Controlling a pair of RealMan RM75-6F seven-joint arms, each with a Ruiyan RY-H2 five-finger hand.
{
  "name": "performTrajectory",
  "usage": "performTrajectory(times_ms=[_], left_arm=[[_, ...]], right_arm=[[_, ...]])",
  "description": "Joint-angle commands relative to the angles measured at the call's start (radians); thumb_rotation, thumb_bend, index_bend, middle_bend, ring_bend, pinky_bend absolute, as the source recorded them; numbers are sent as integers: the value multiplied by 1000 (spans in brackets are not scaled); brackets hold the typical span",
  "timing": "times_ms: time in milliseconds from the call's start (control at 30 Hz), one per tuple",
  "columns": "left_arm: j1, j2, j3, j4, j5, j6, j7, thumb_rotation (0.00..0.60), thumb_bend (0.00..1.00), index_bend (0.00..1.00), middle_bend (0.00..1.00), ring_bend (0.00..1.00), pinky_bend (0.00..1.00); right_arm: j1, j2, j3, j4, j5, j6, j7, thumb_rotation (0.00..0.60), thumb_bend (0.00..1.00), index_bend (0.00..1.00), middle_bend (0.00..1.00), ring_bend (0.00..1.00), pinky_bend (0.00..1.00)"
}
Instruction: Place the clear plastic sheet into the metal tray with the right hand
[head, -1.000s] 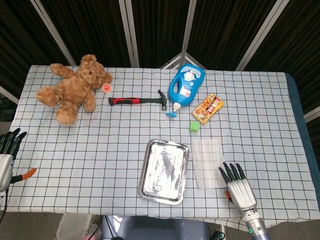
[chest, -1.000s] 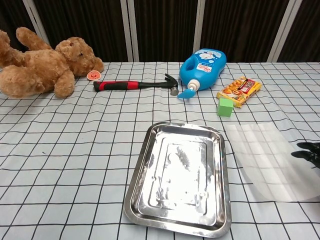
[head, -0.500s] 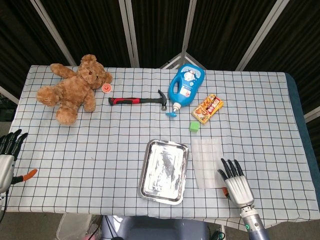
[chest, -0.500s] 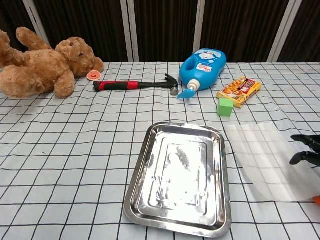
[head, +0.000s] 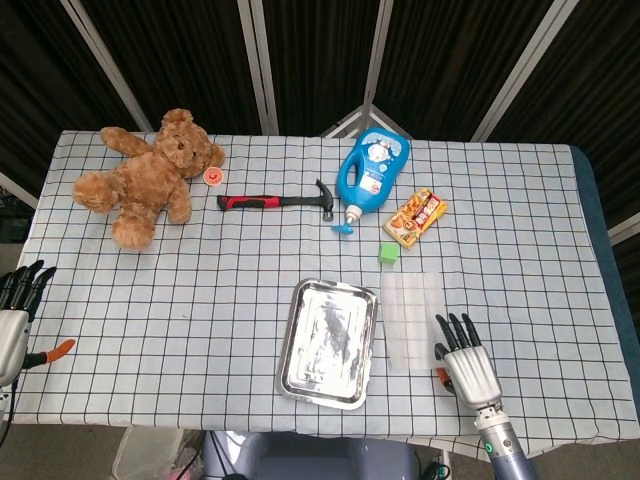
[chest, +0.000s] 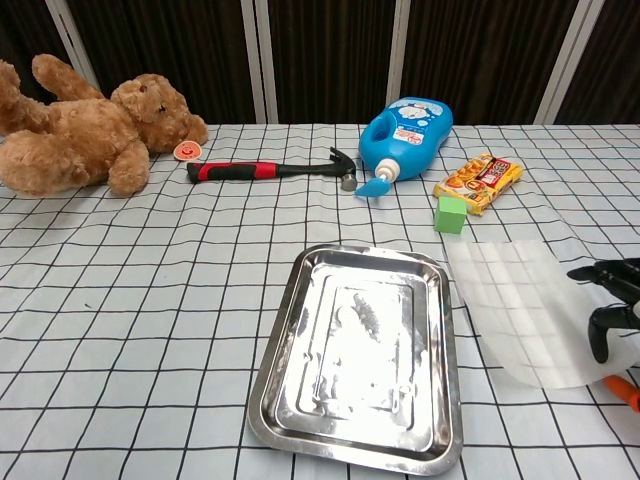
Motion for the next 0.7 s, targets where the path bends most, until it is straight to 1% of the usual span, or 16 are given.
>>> performTrajectory(times_ms=[33,267,533,700], left_arm=[[0,0,0,1,-1,-1,-1,600,0,0,0,0,0],[0,-1,2,2,-1,-2,-3,600,0,0,0,0,0],[0,-2,3,3,2,-1,-3,600,0,0,0,0,0],[-1,-2,2,4,1,-2,-6,600,0,0,0,0,0]], right_arm=[[2,0,0,2,-6,8,9,600,481,595,142,21,0],[5,5,-3,-4,-22,29,31,600,521,621,158,23,0],[6,5,-6,-9,-25,34,33,600,523,625,164,23,0],[16,22,2,-45,-52,65,36,600,523,625,165,28,0]])
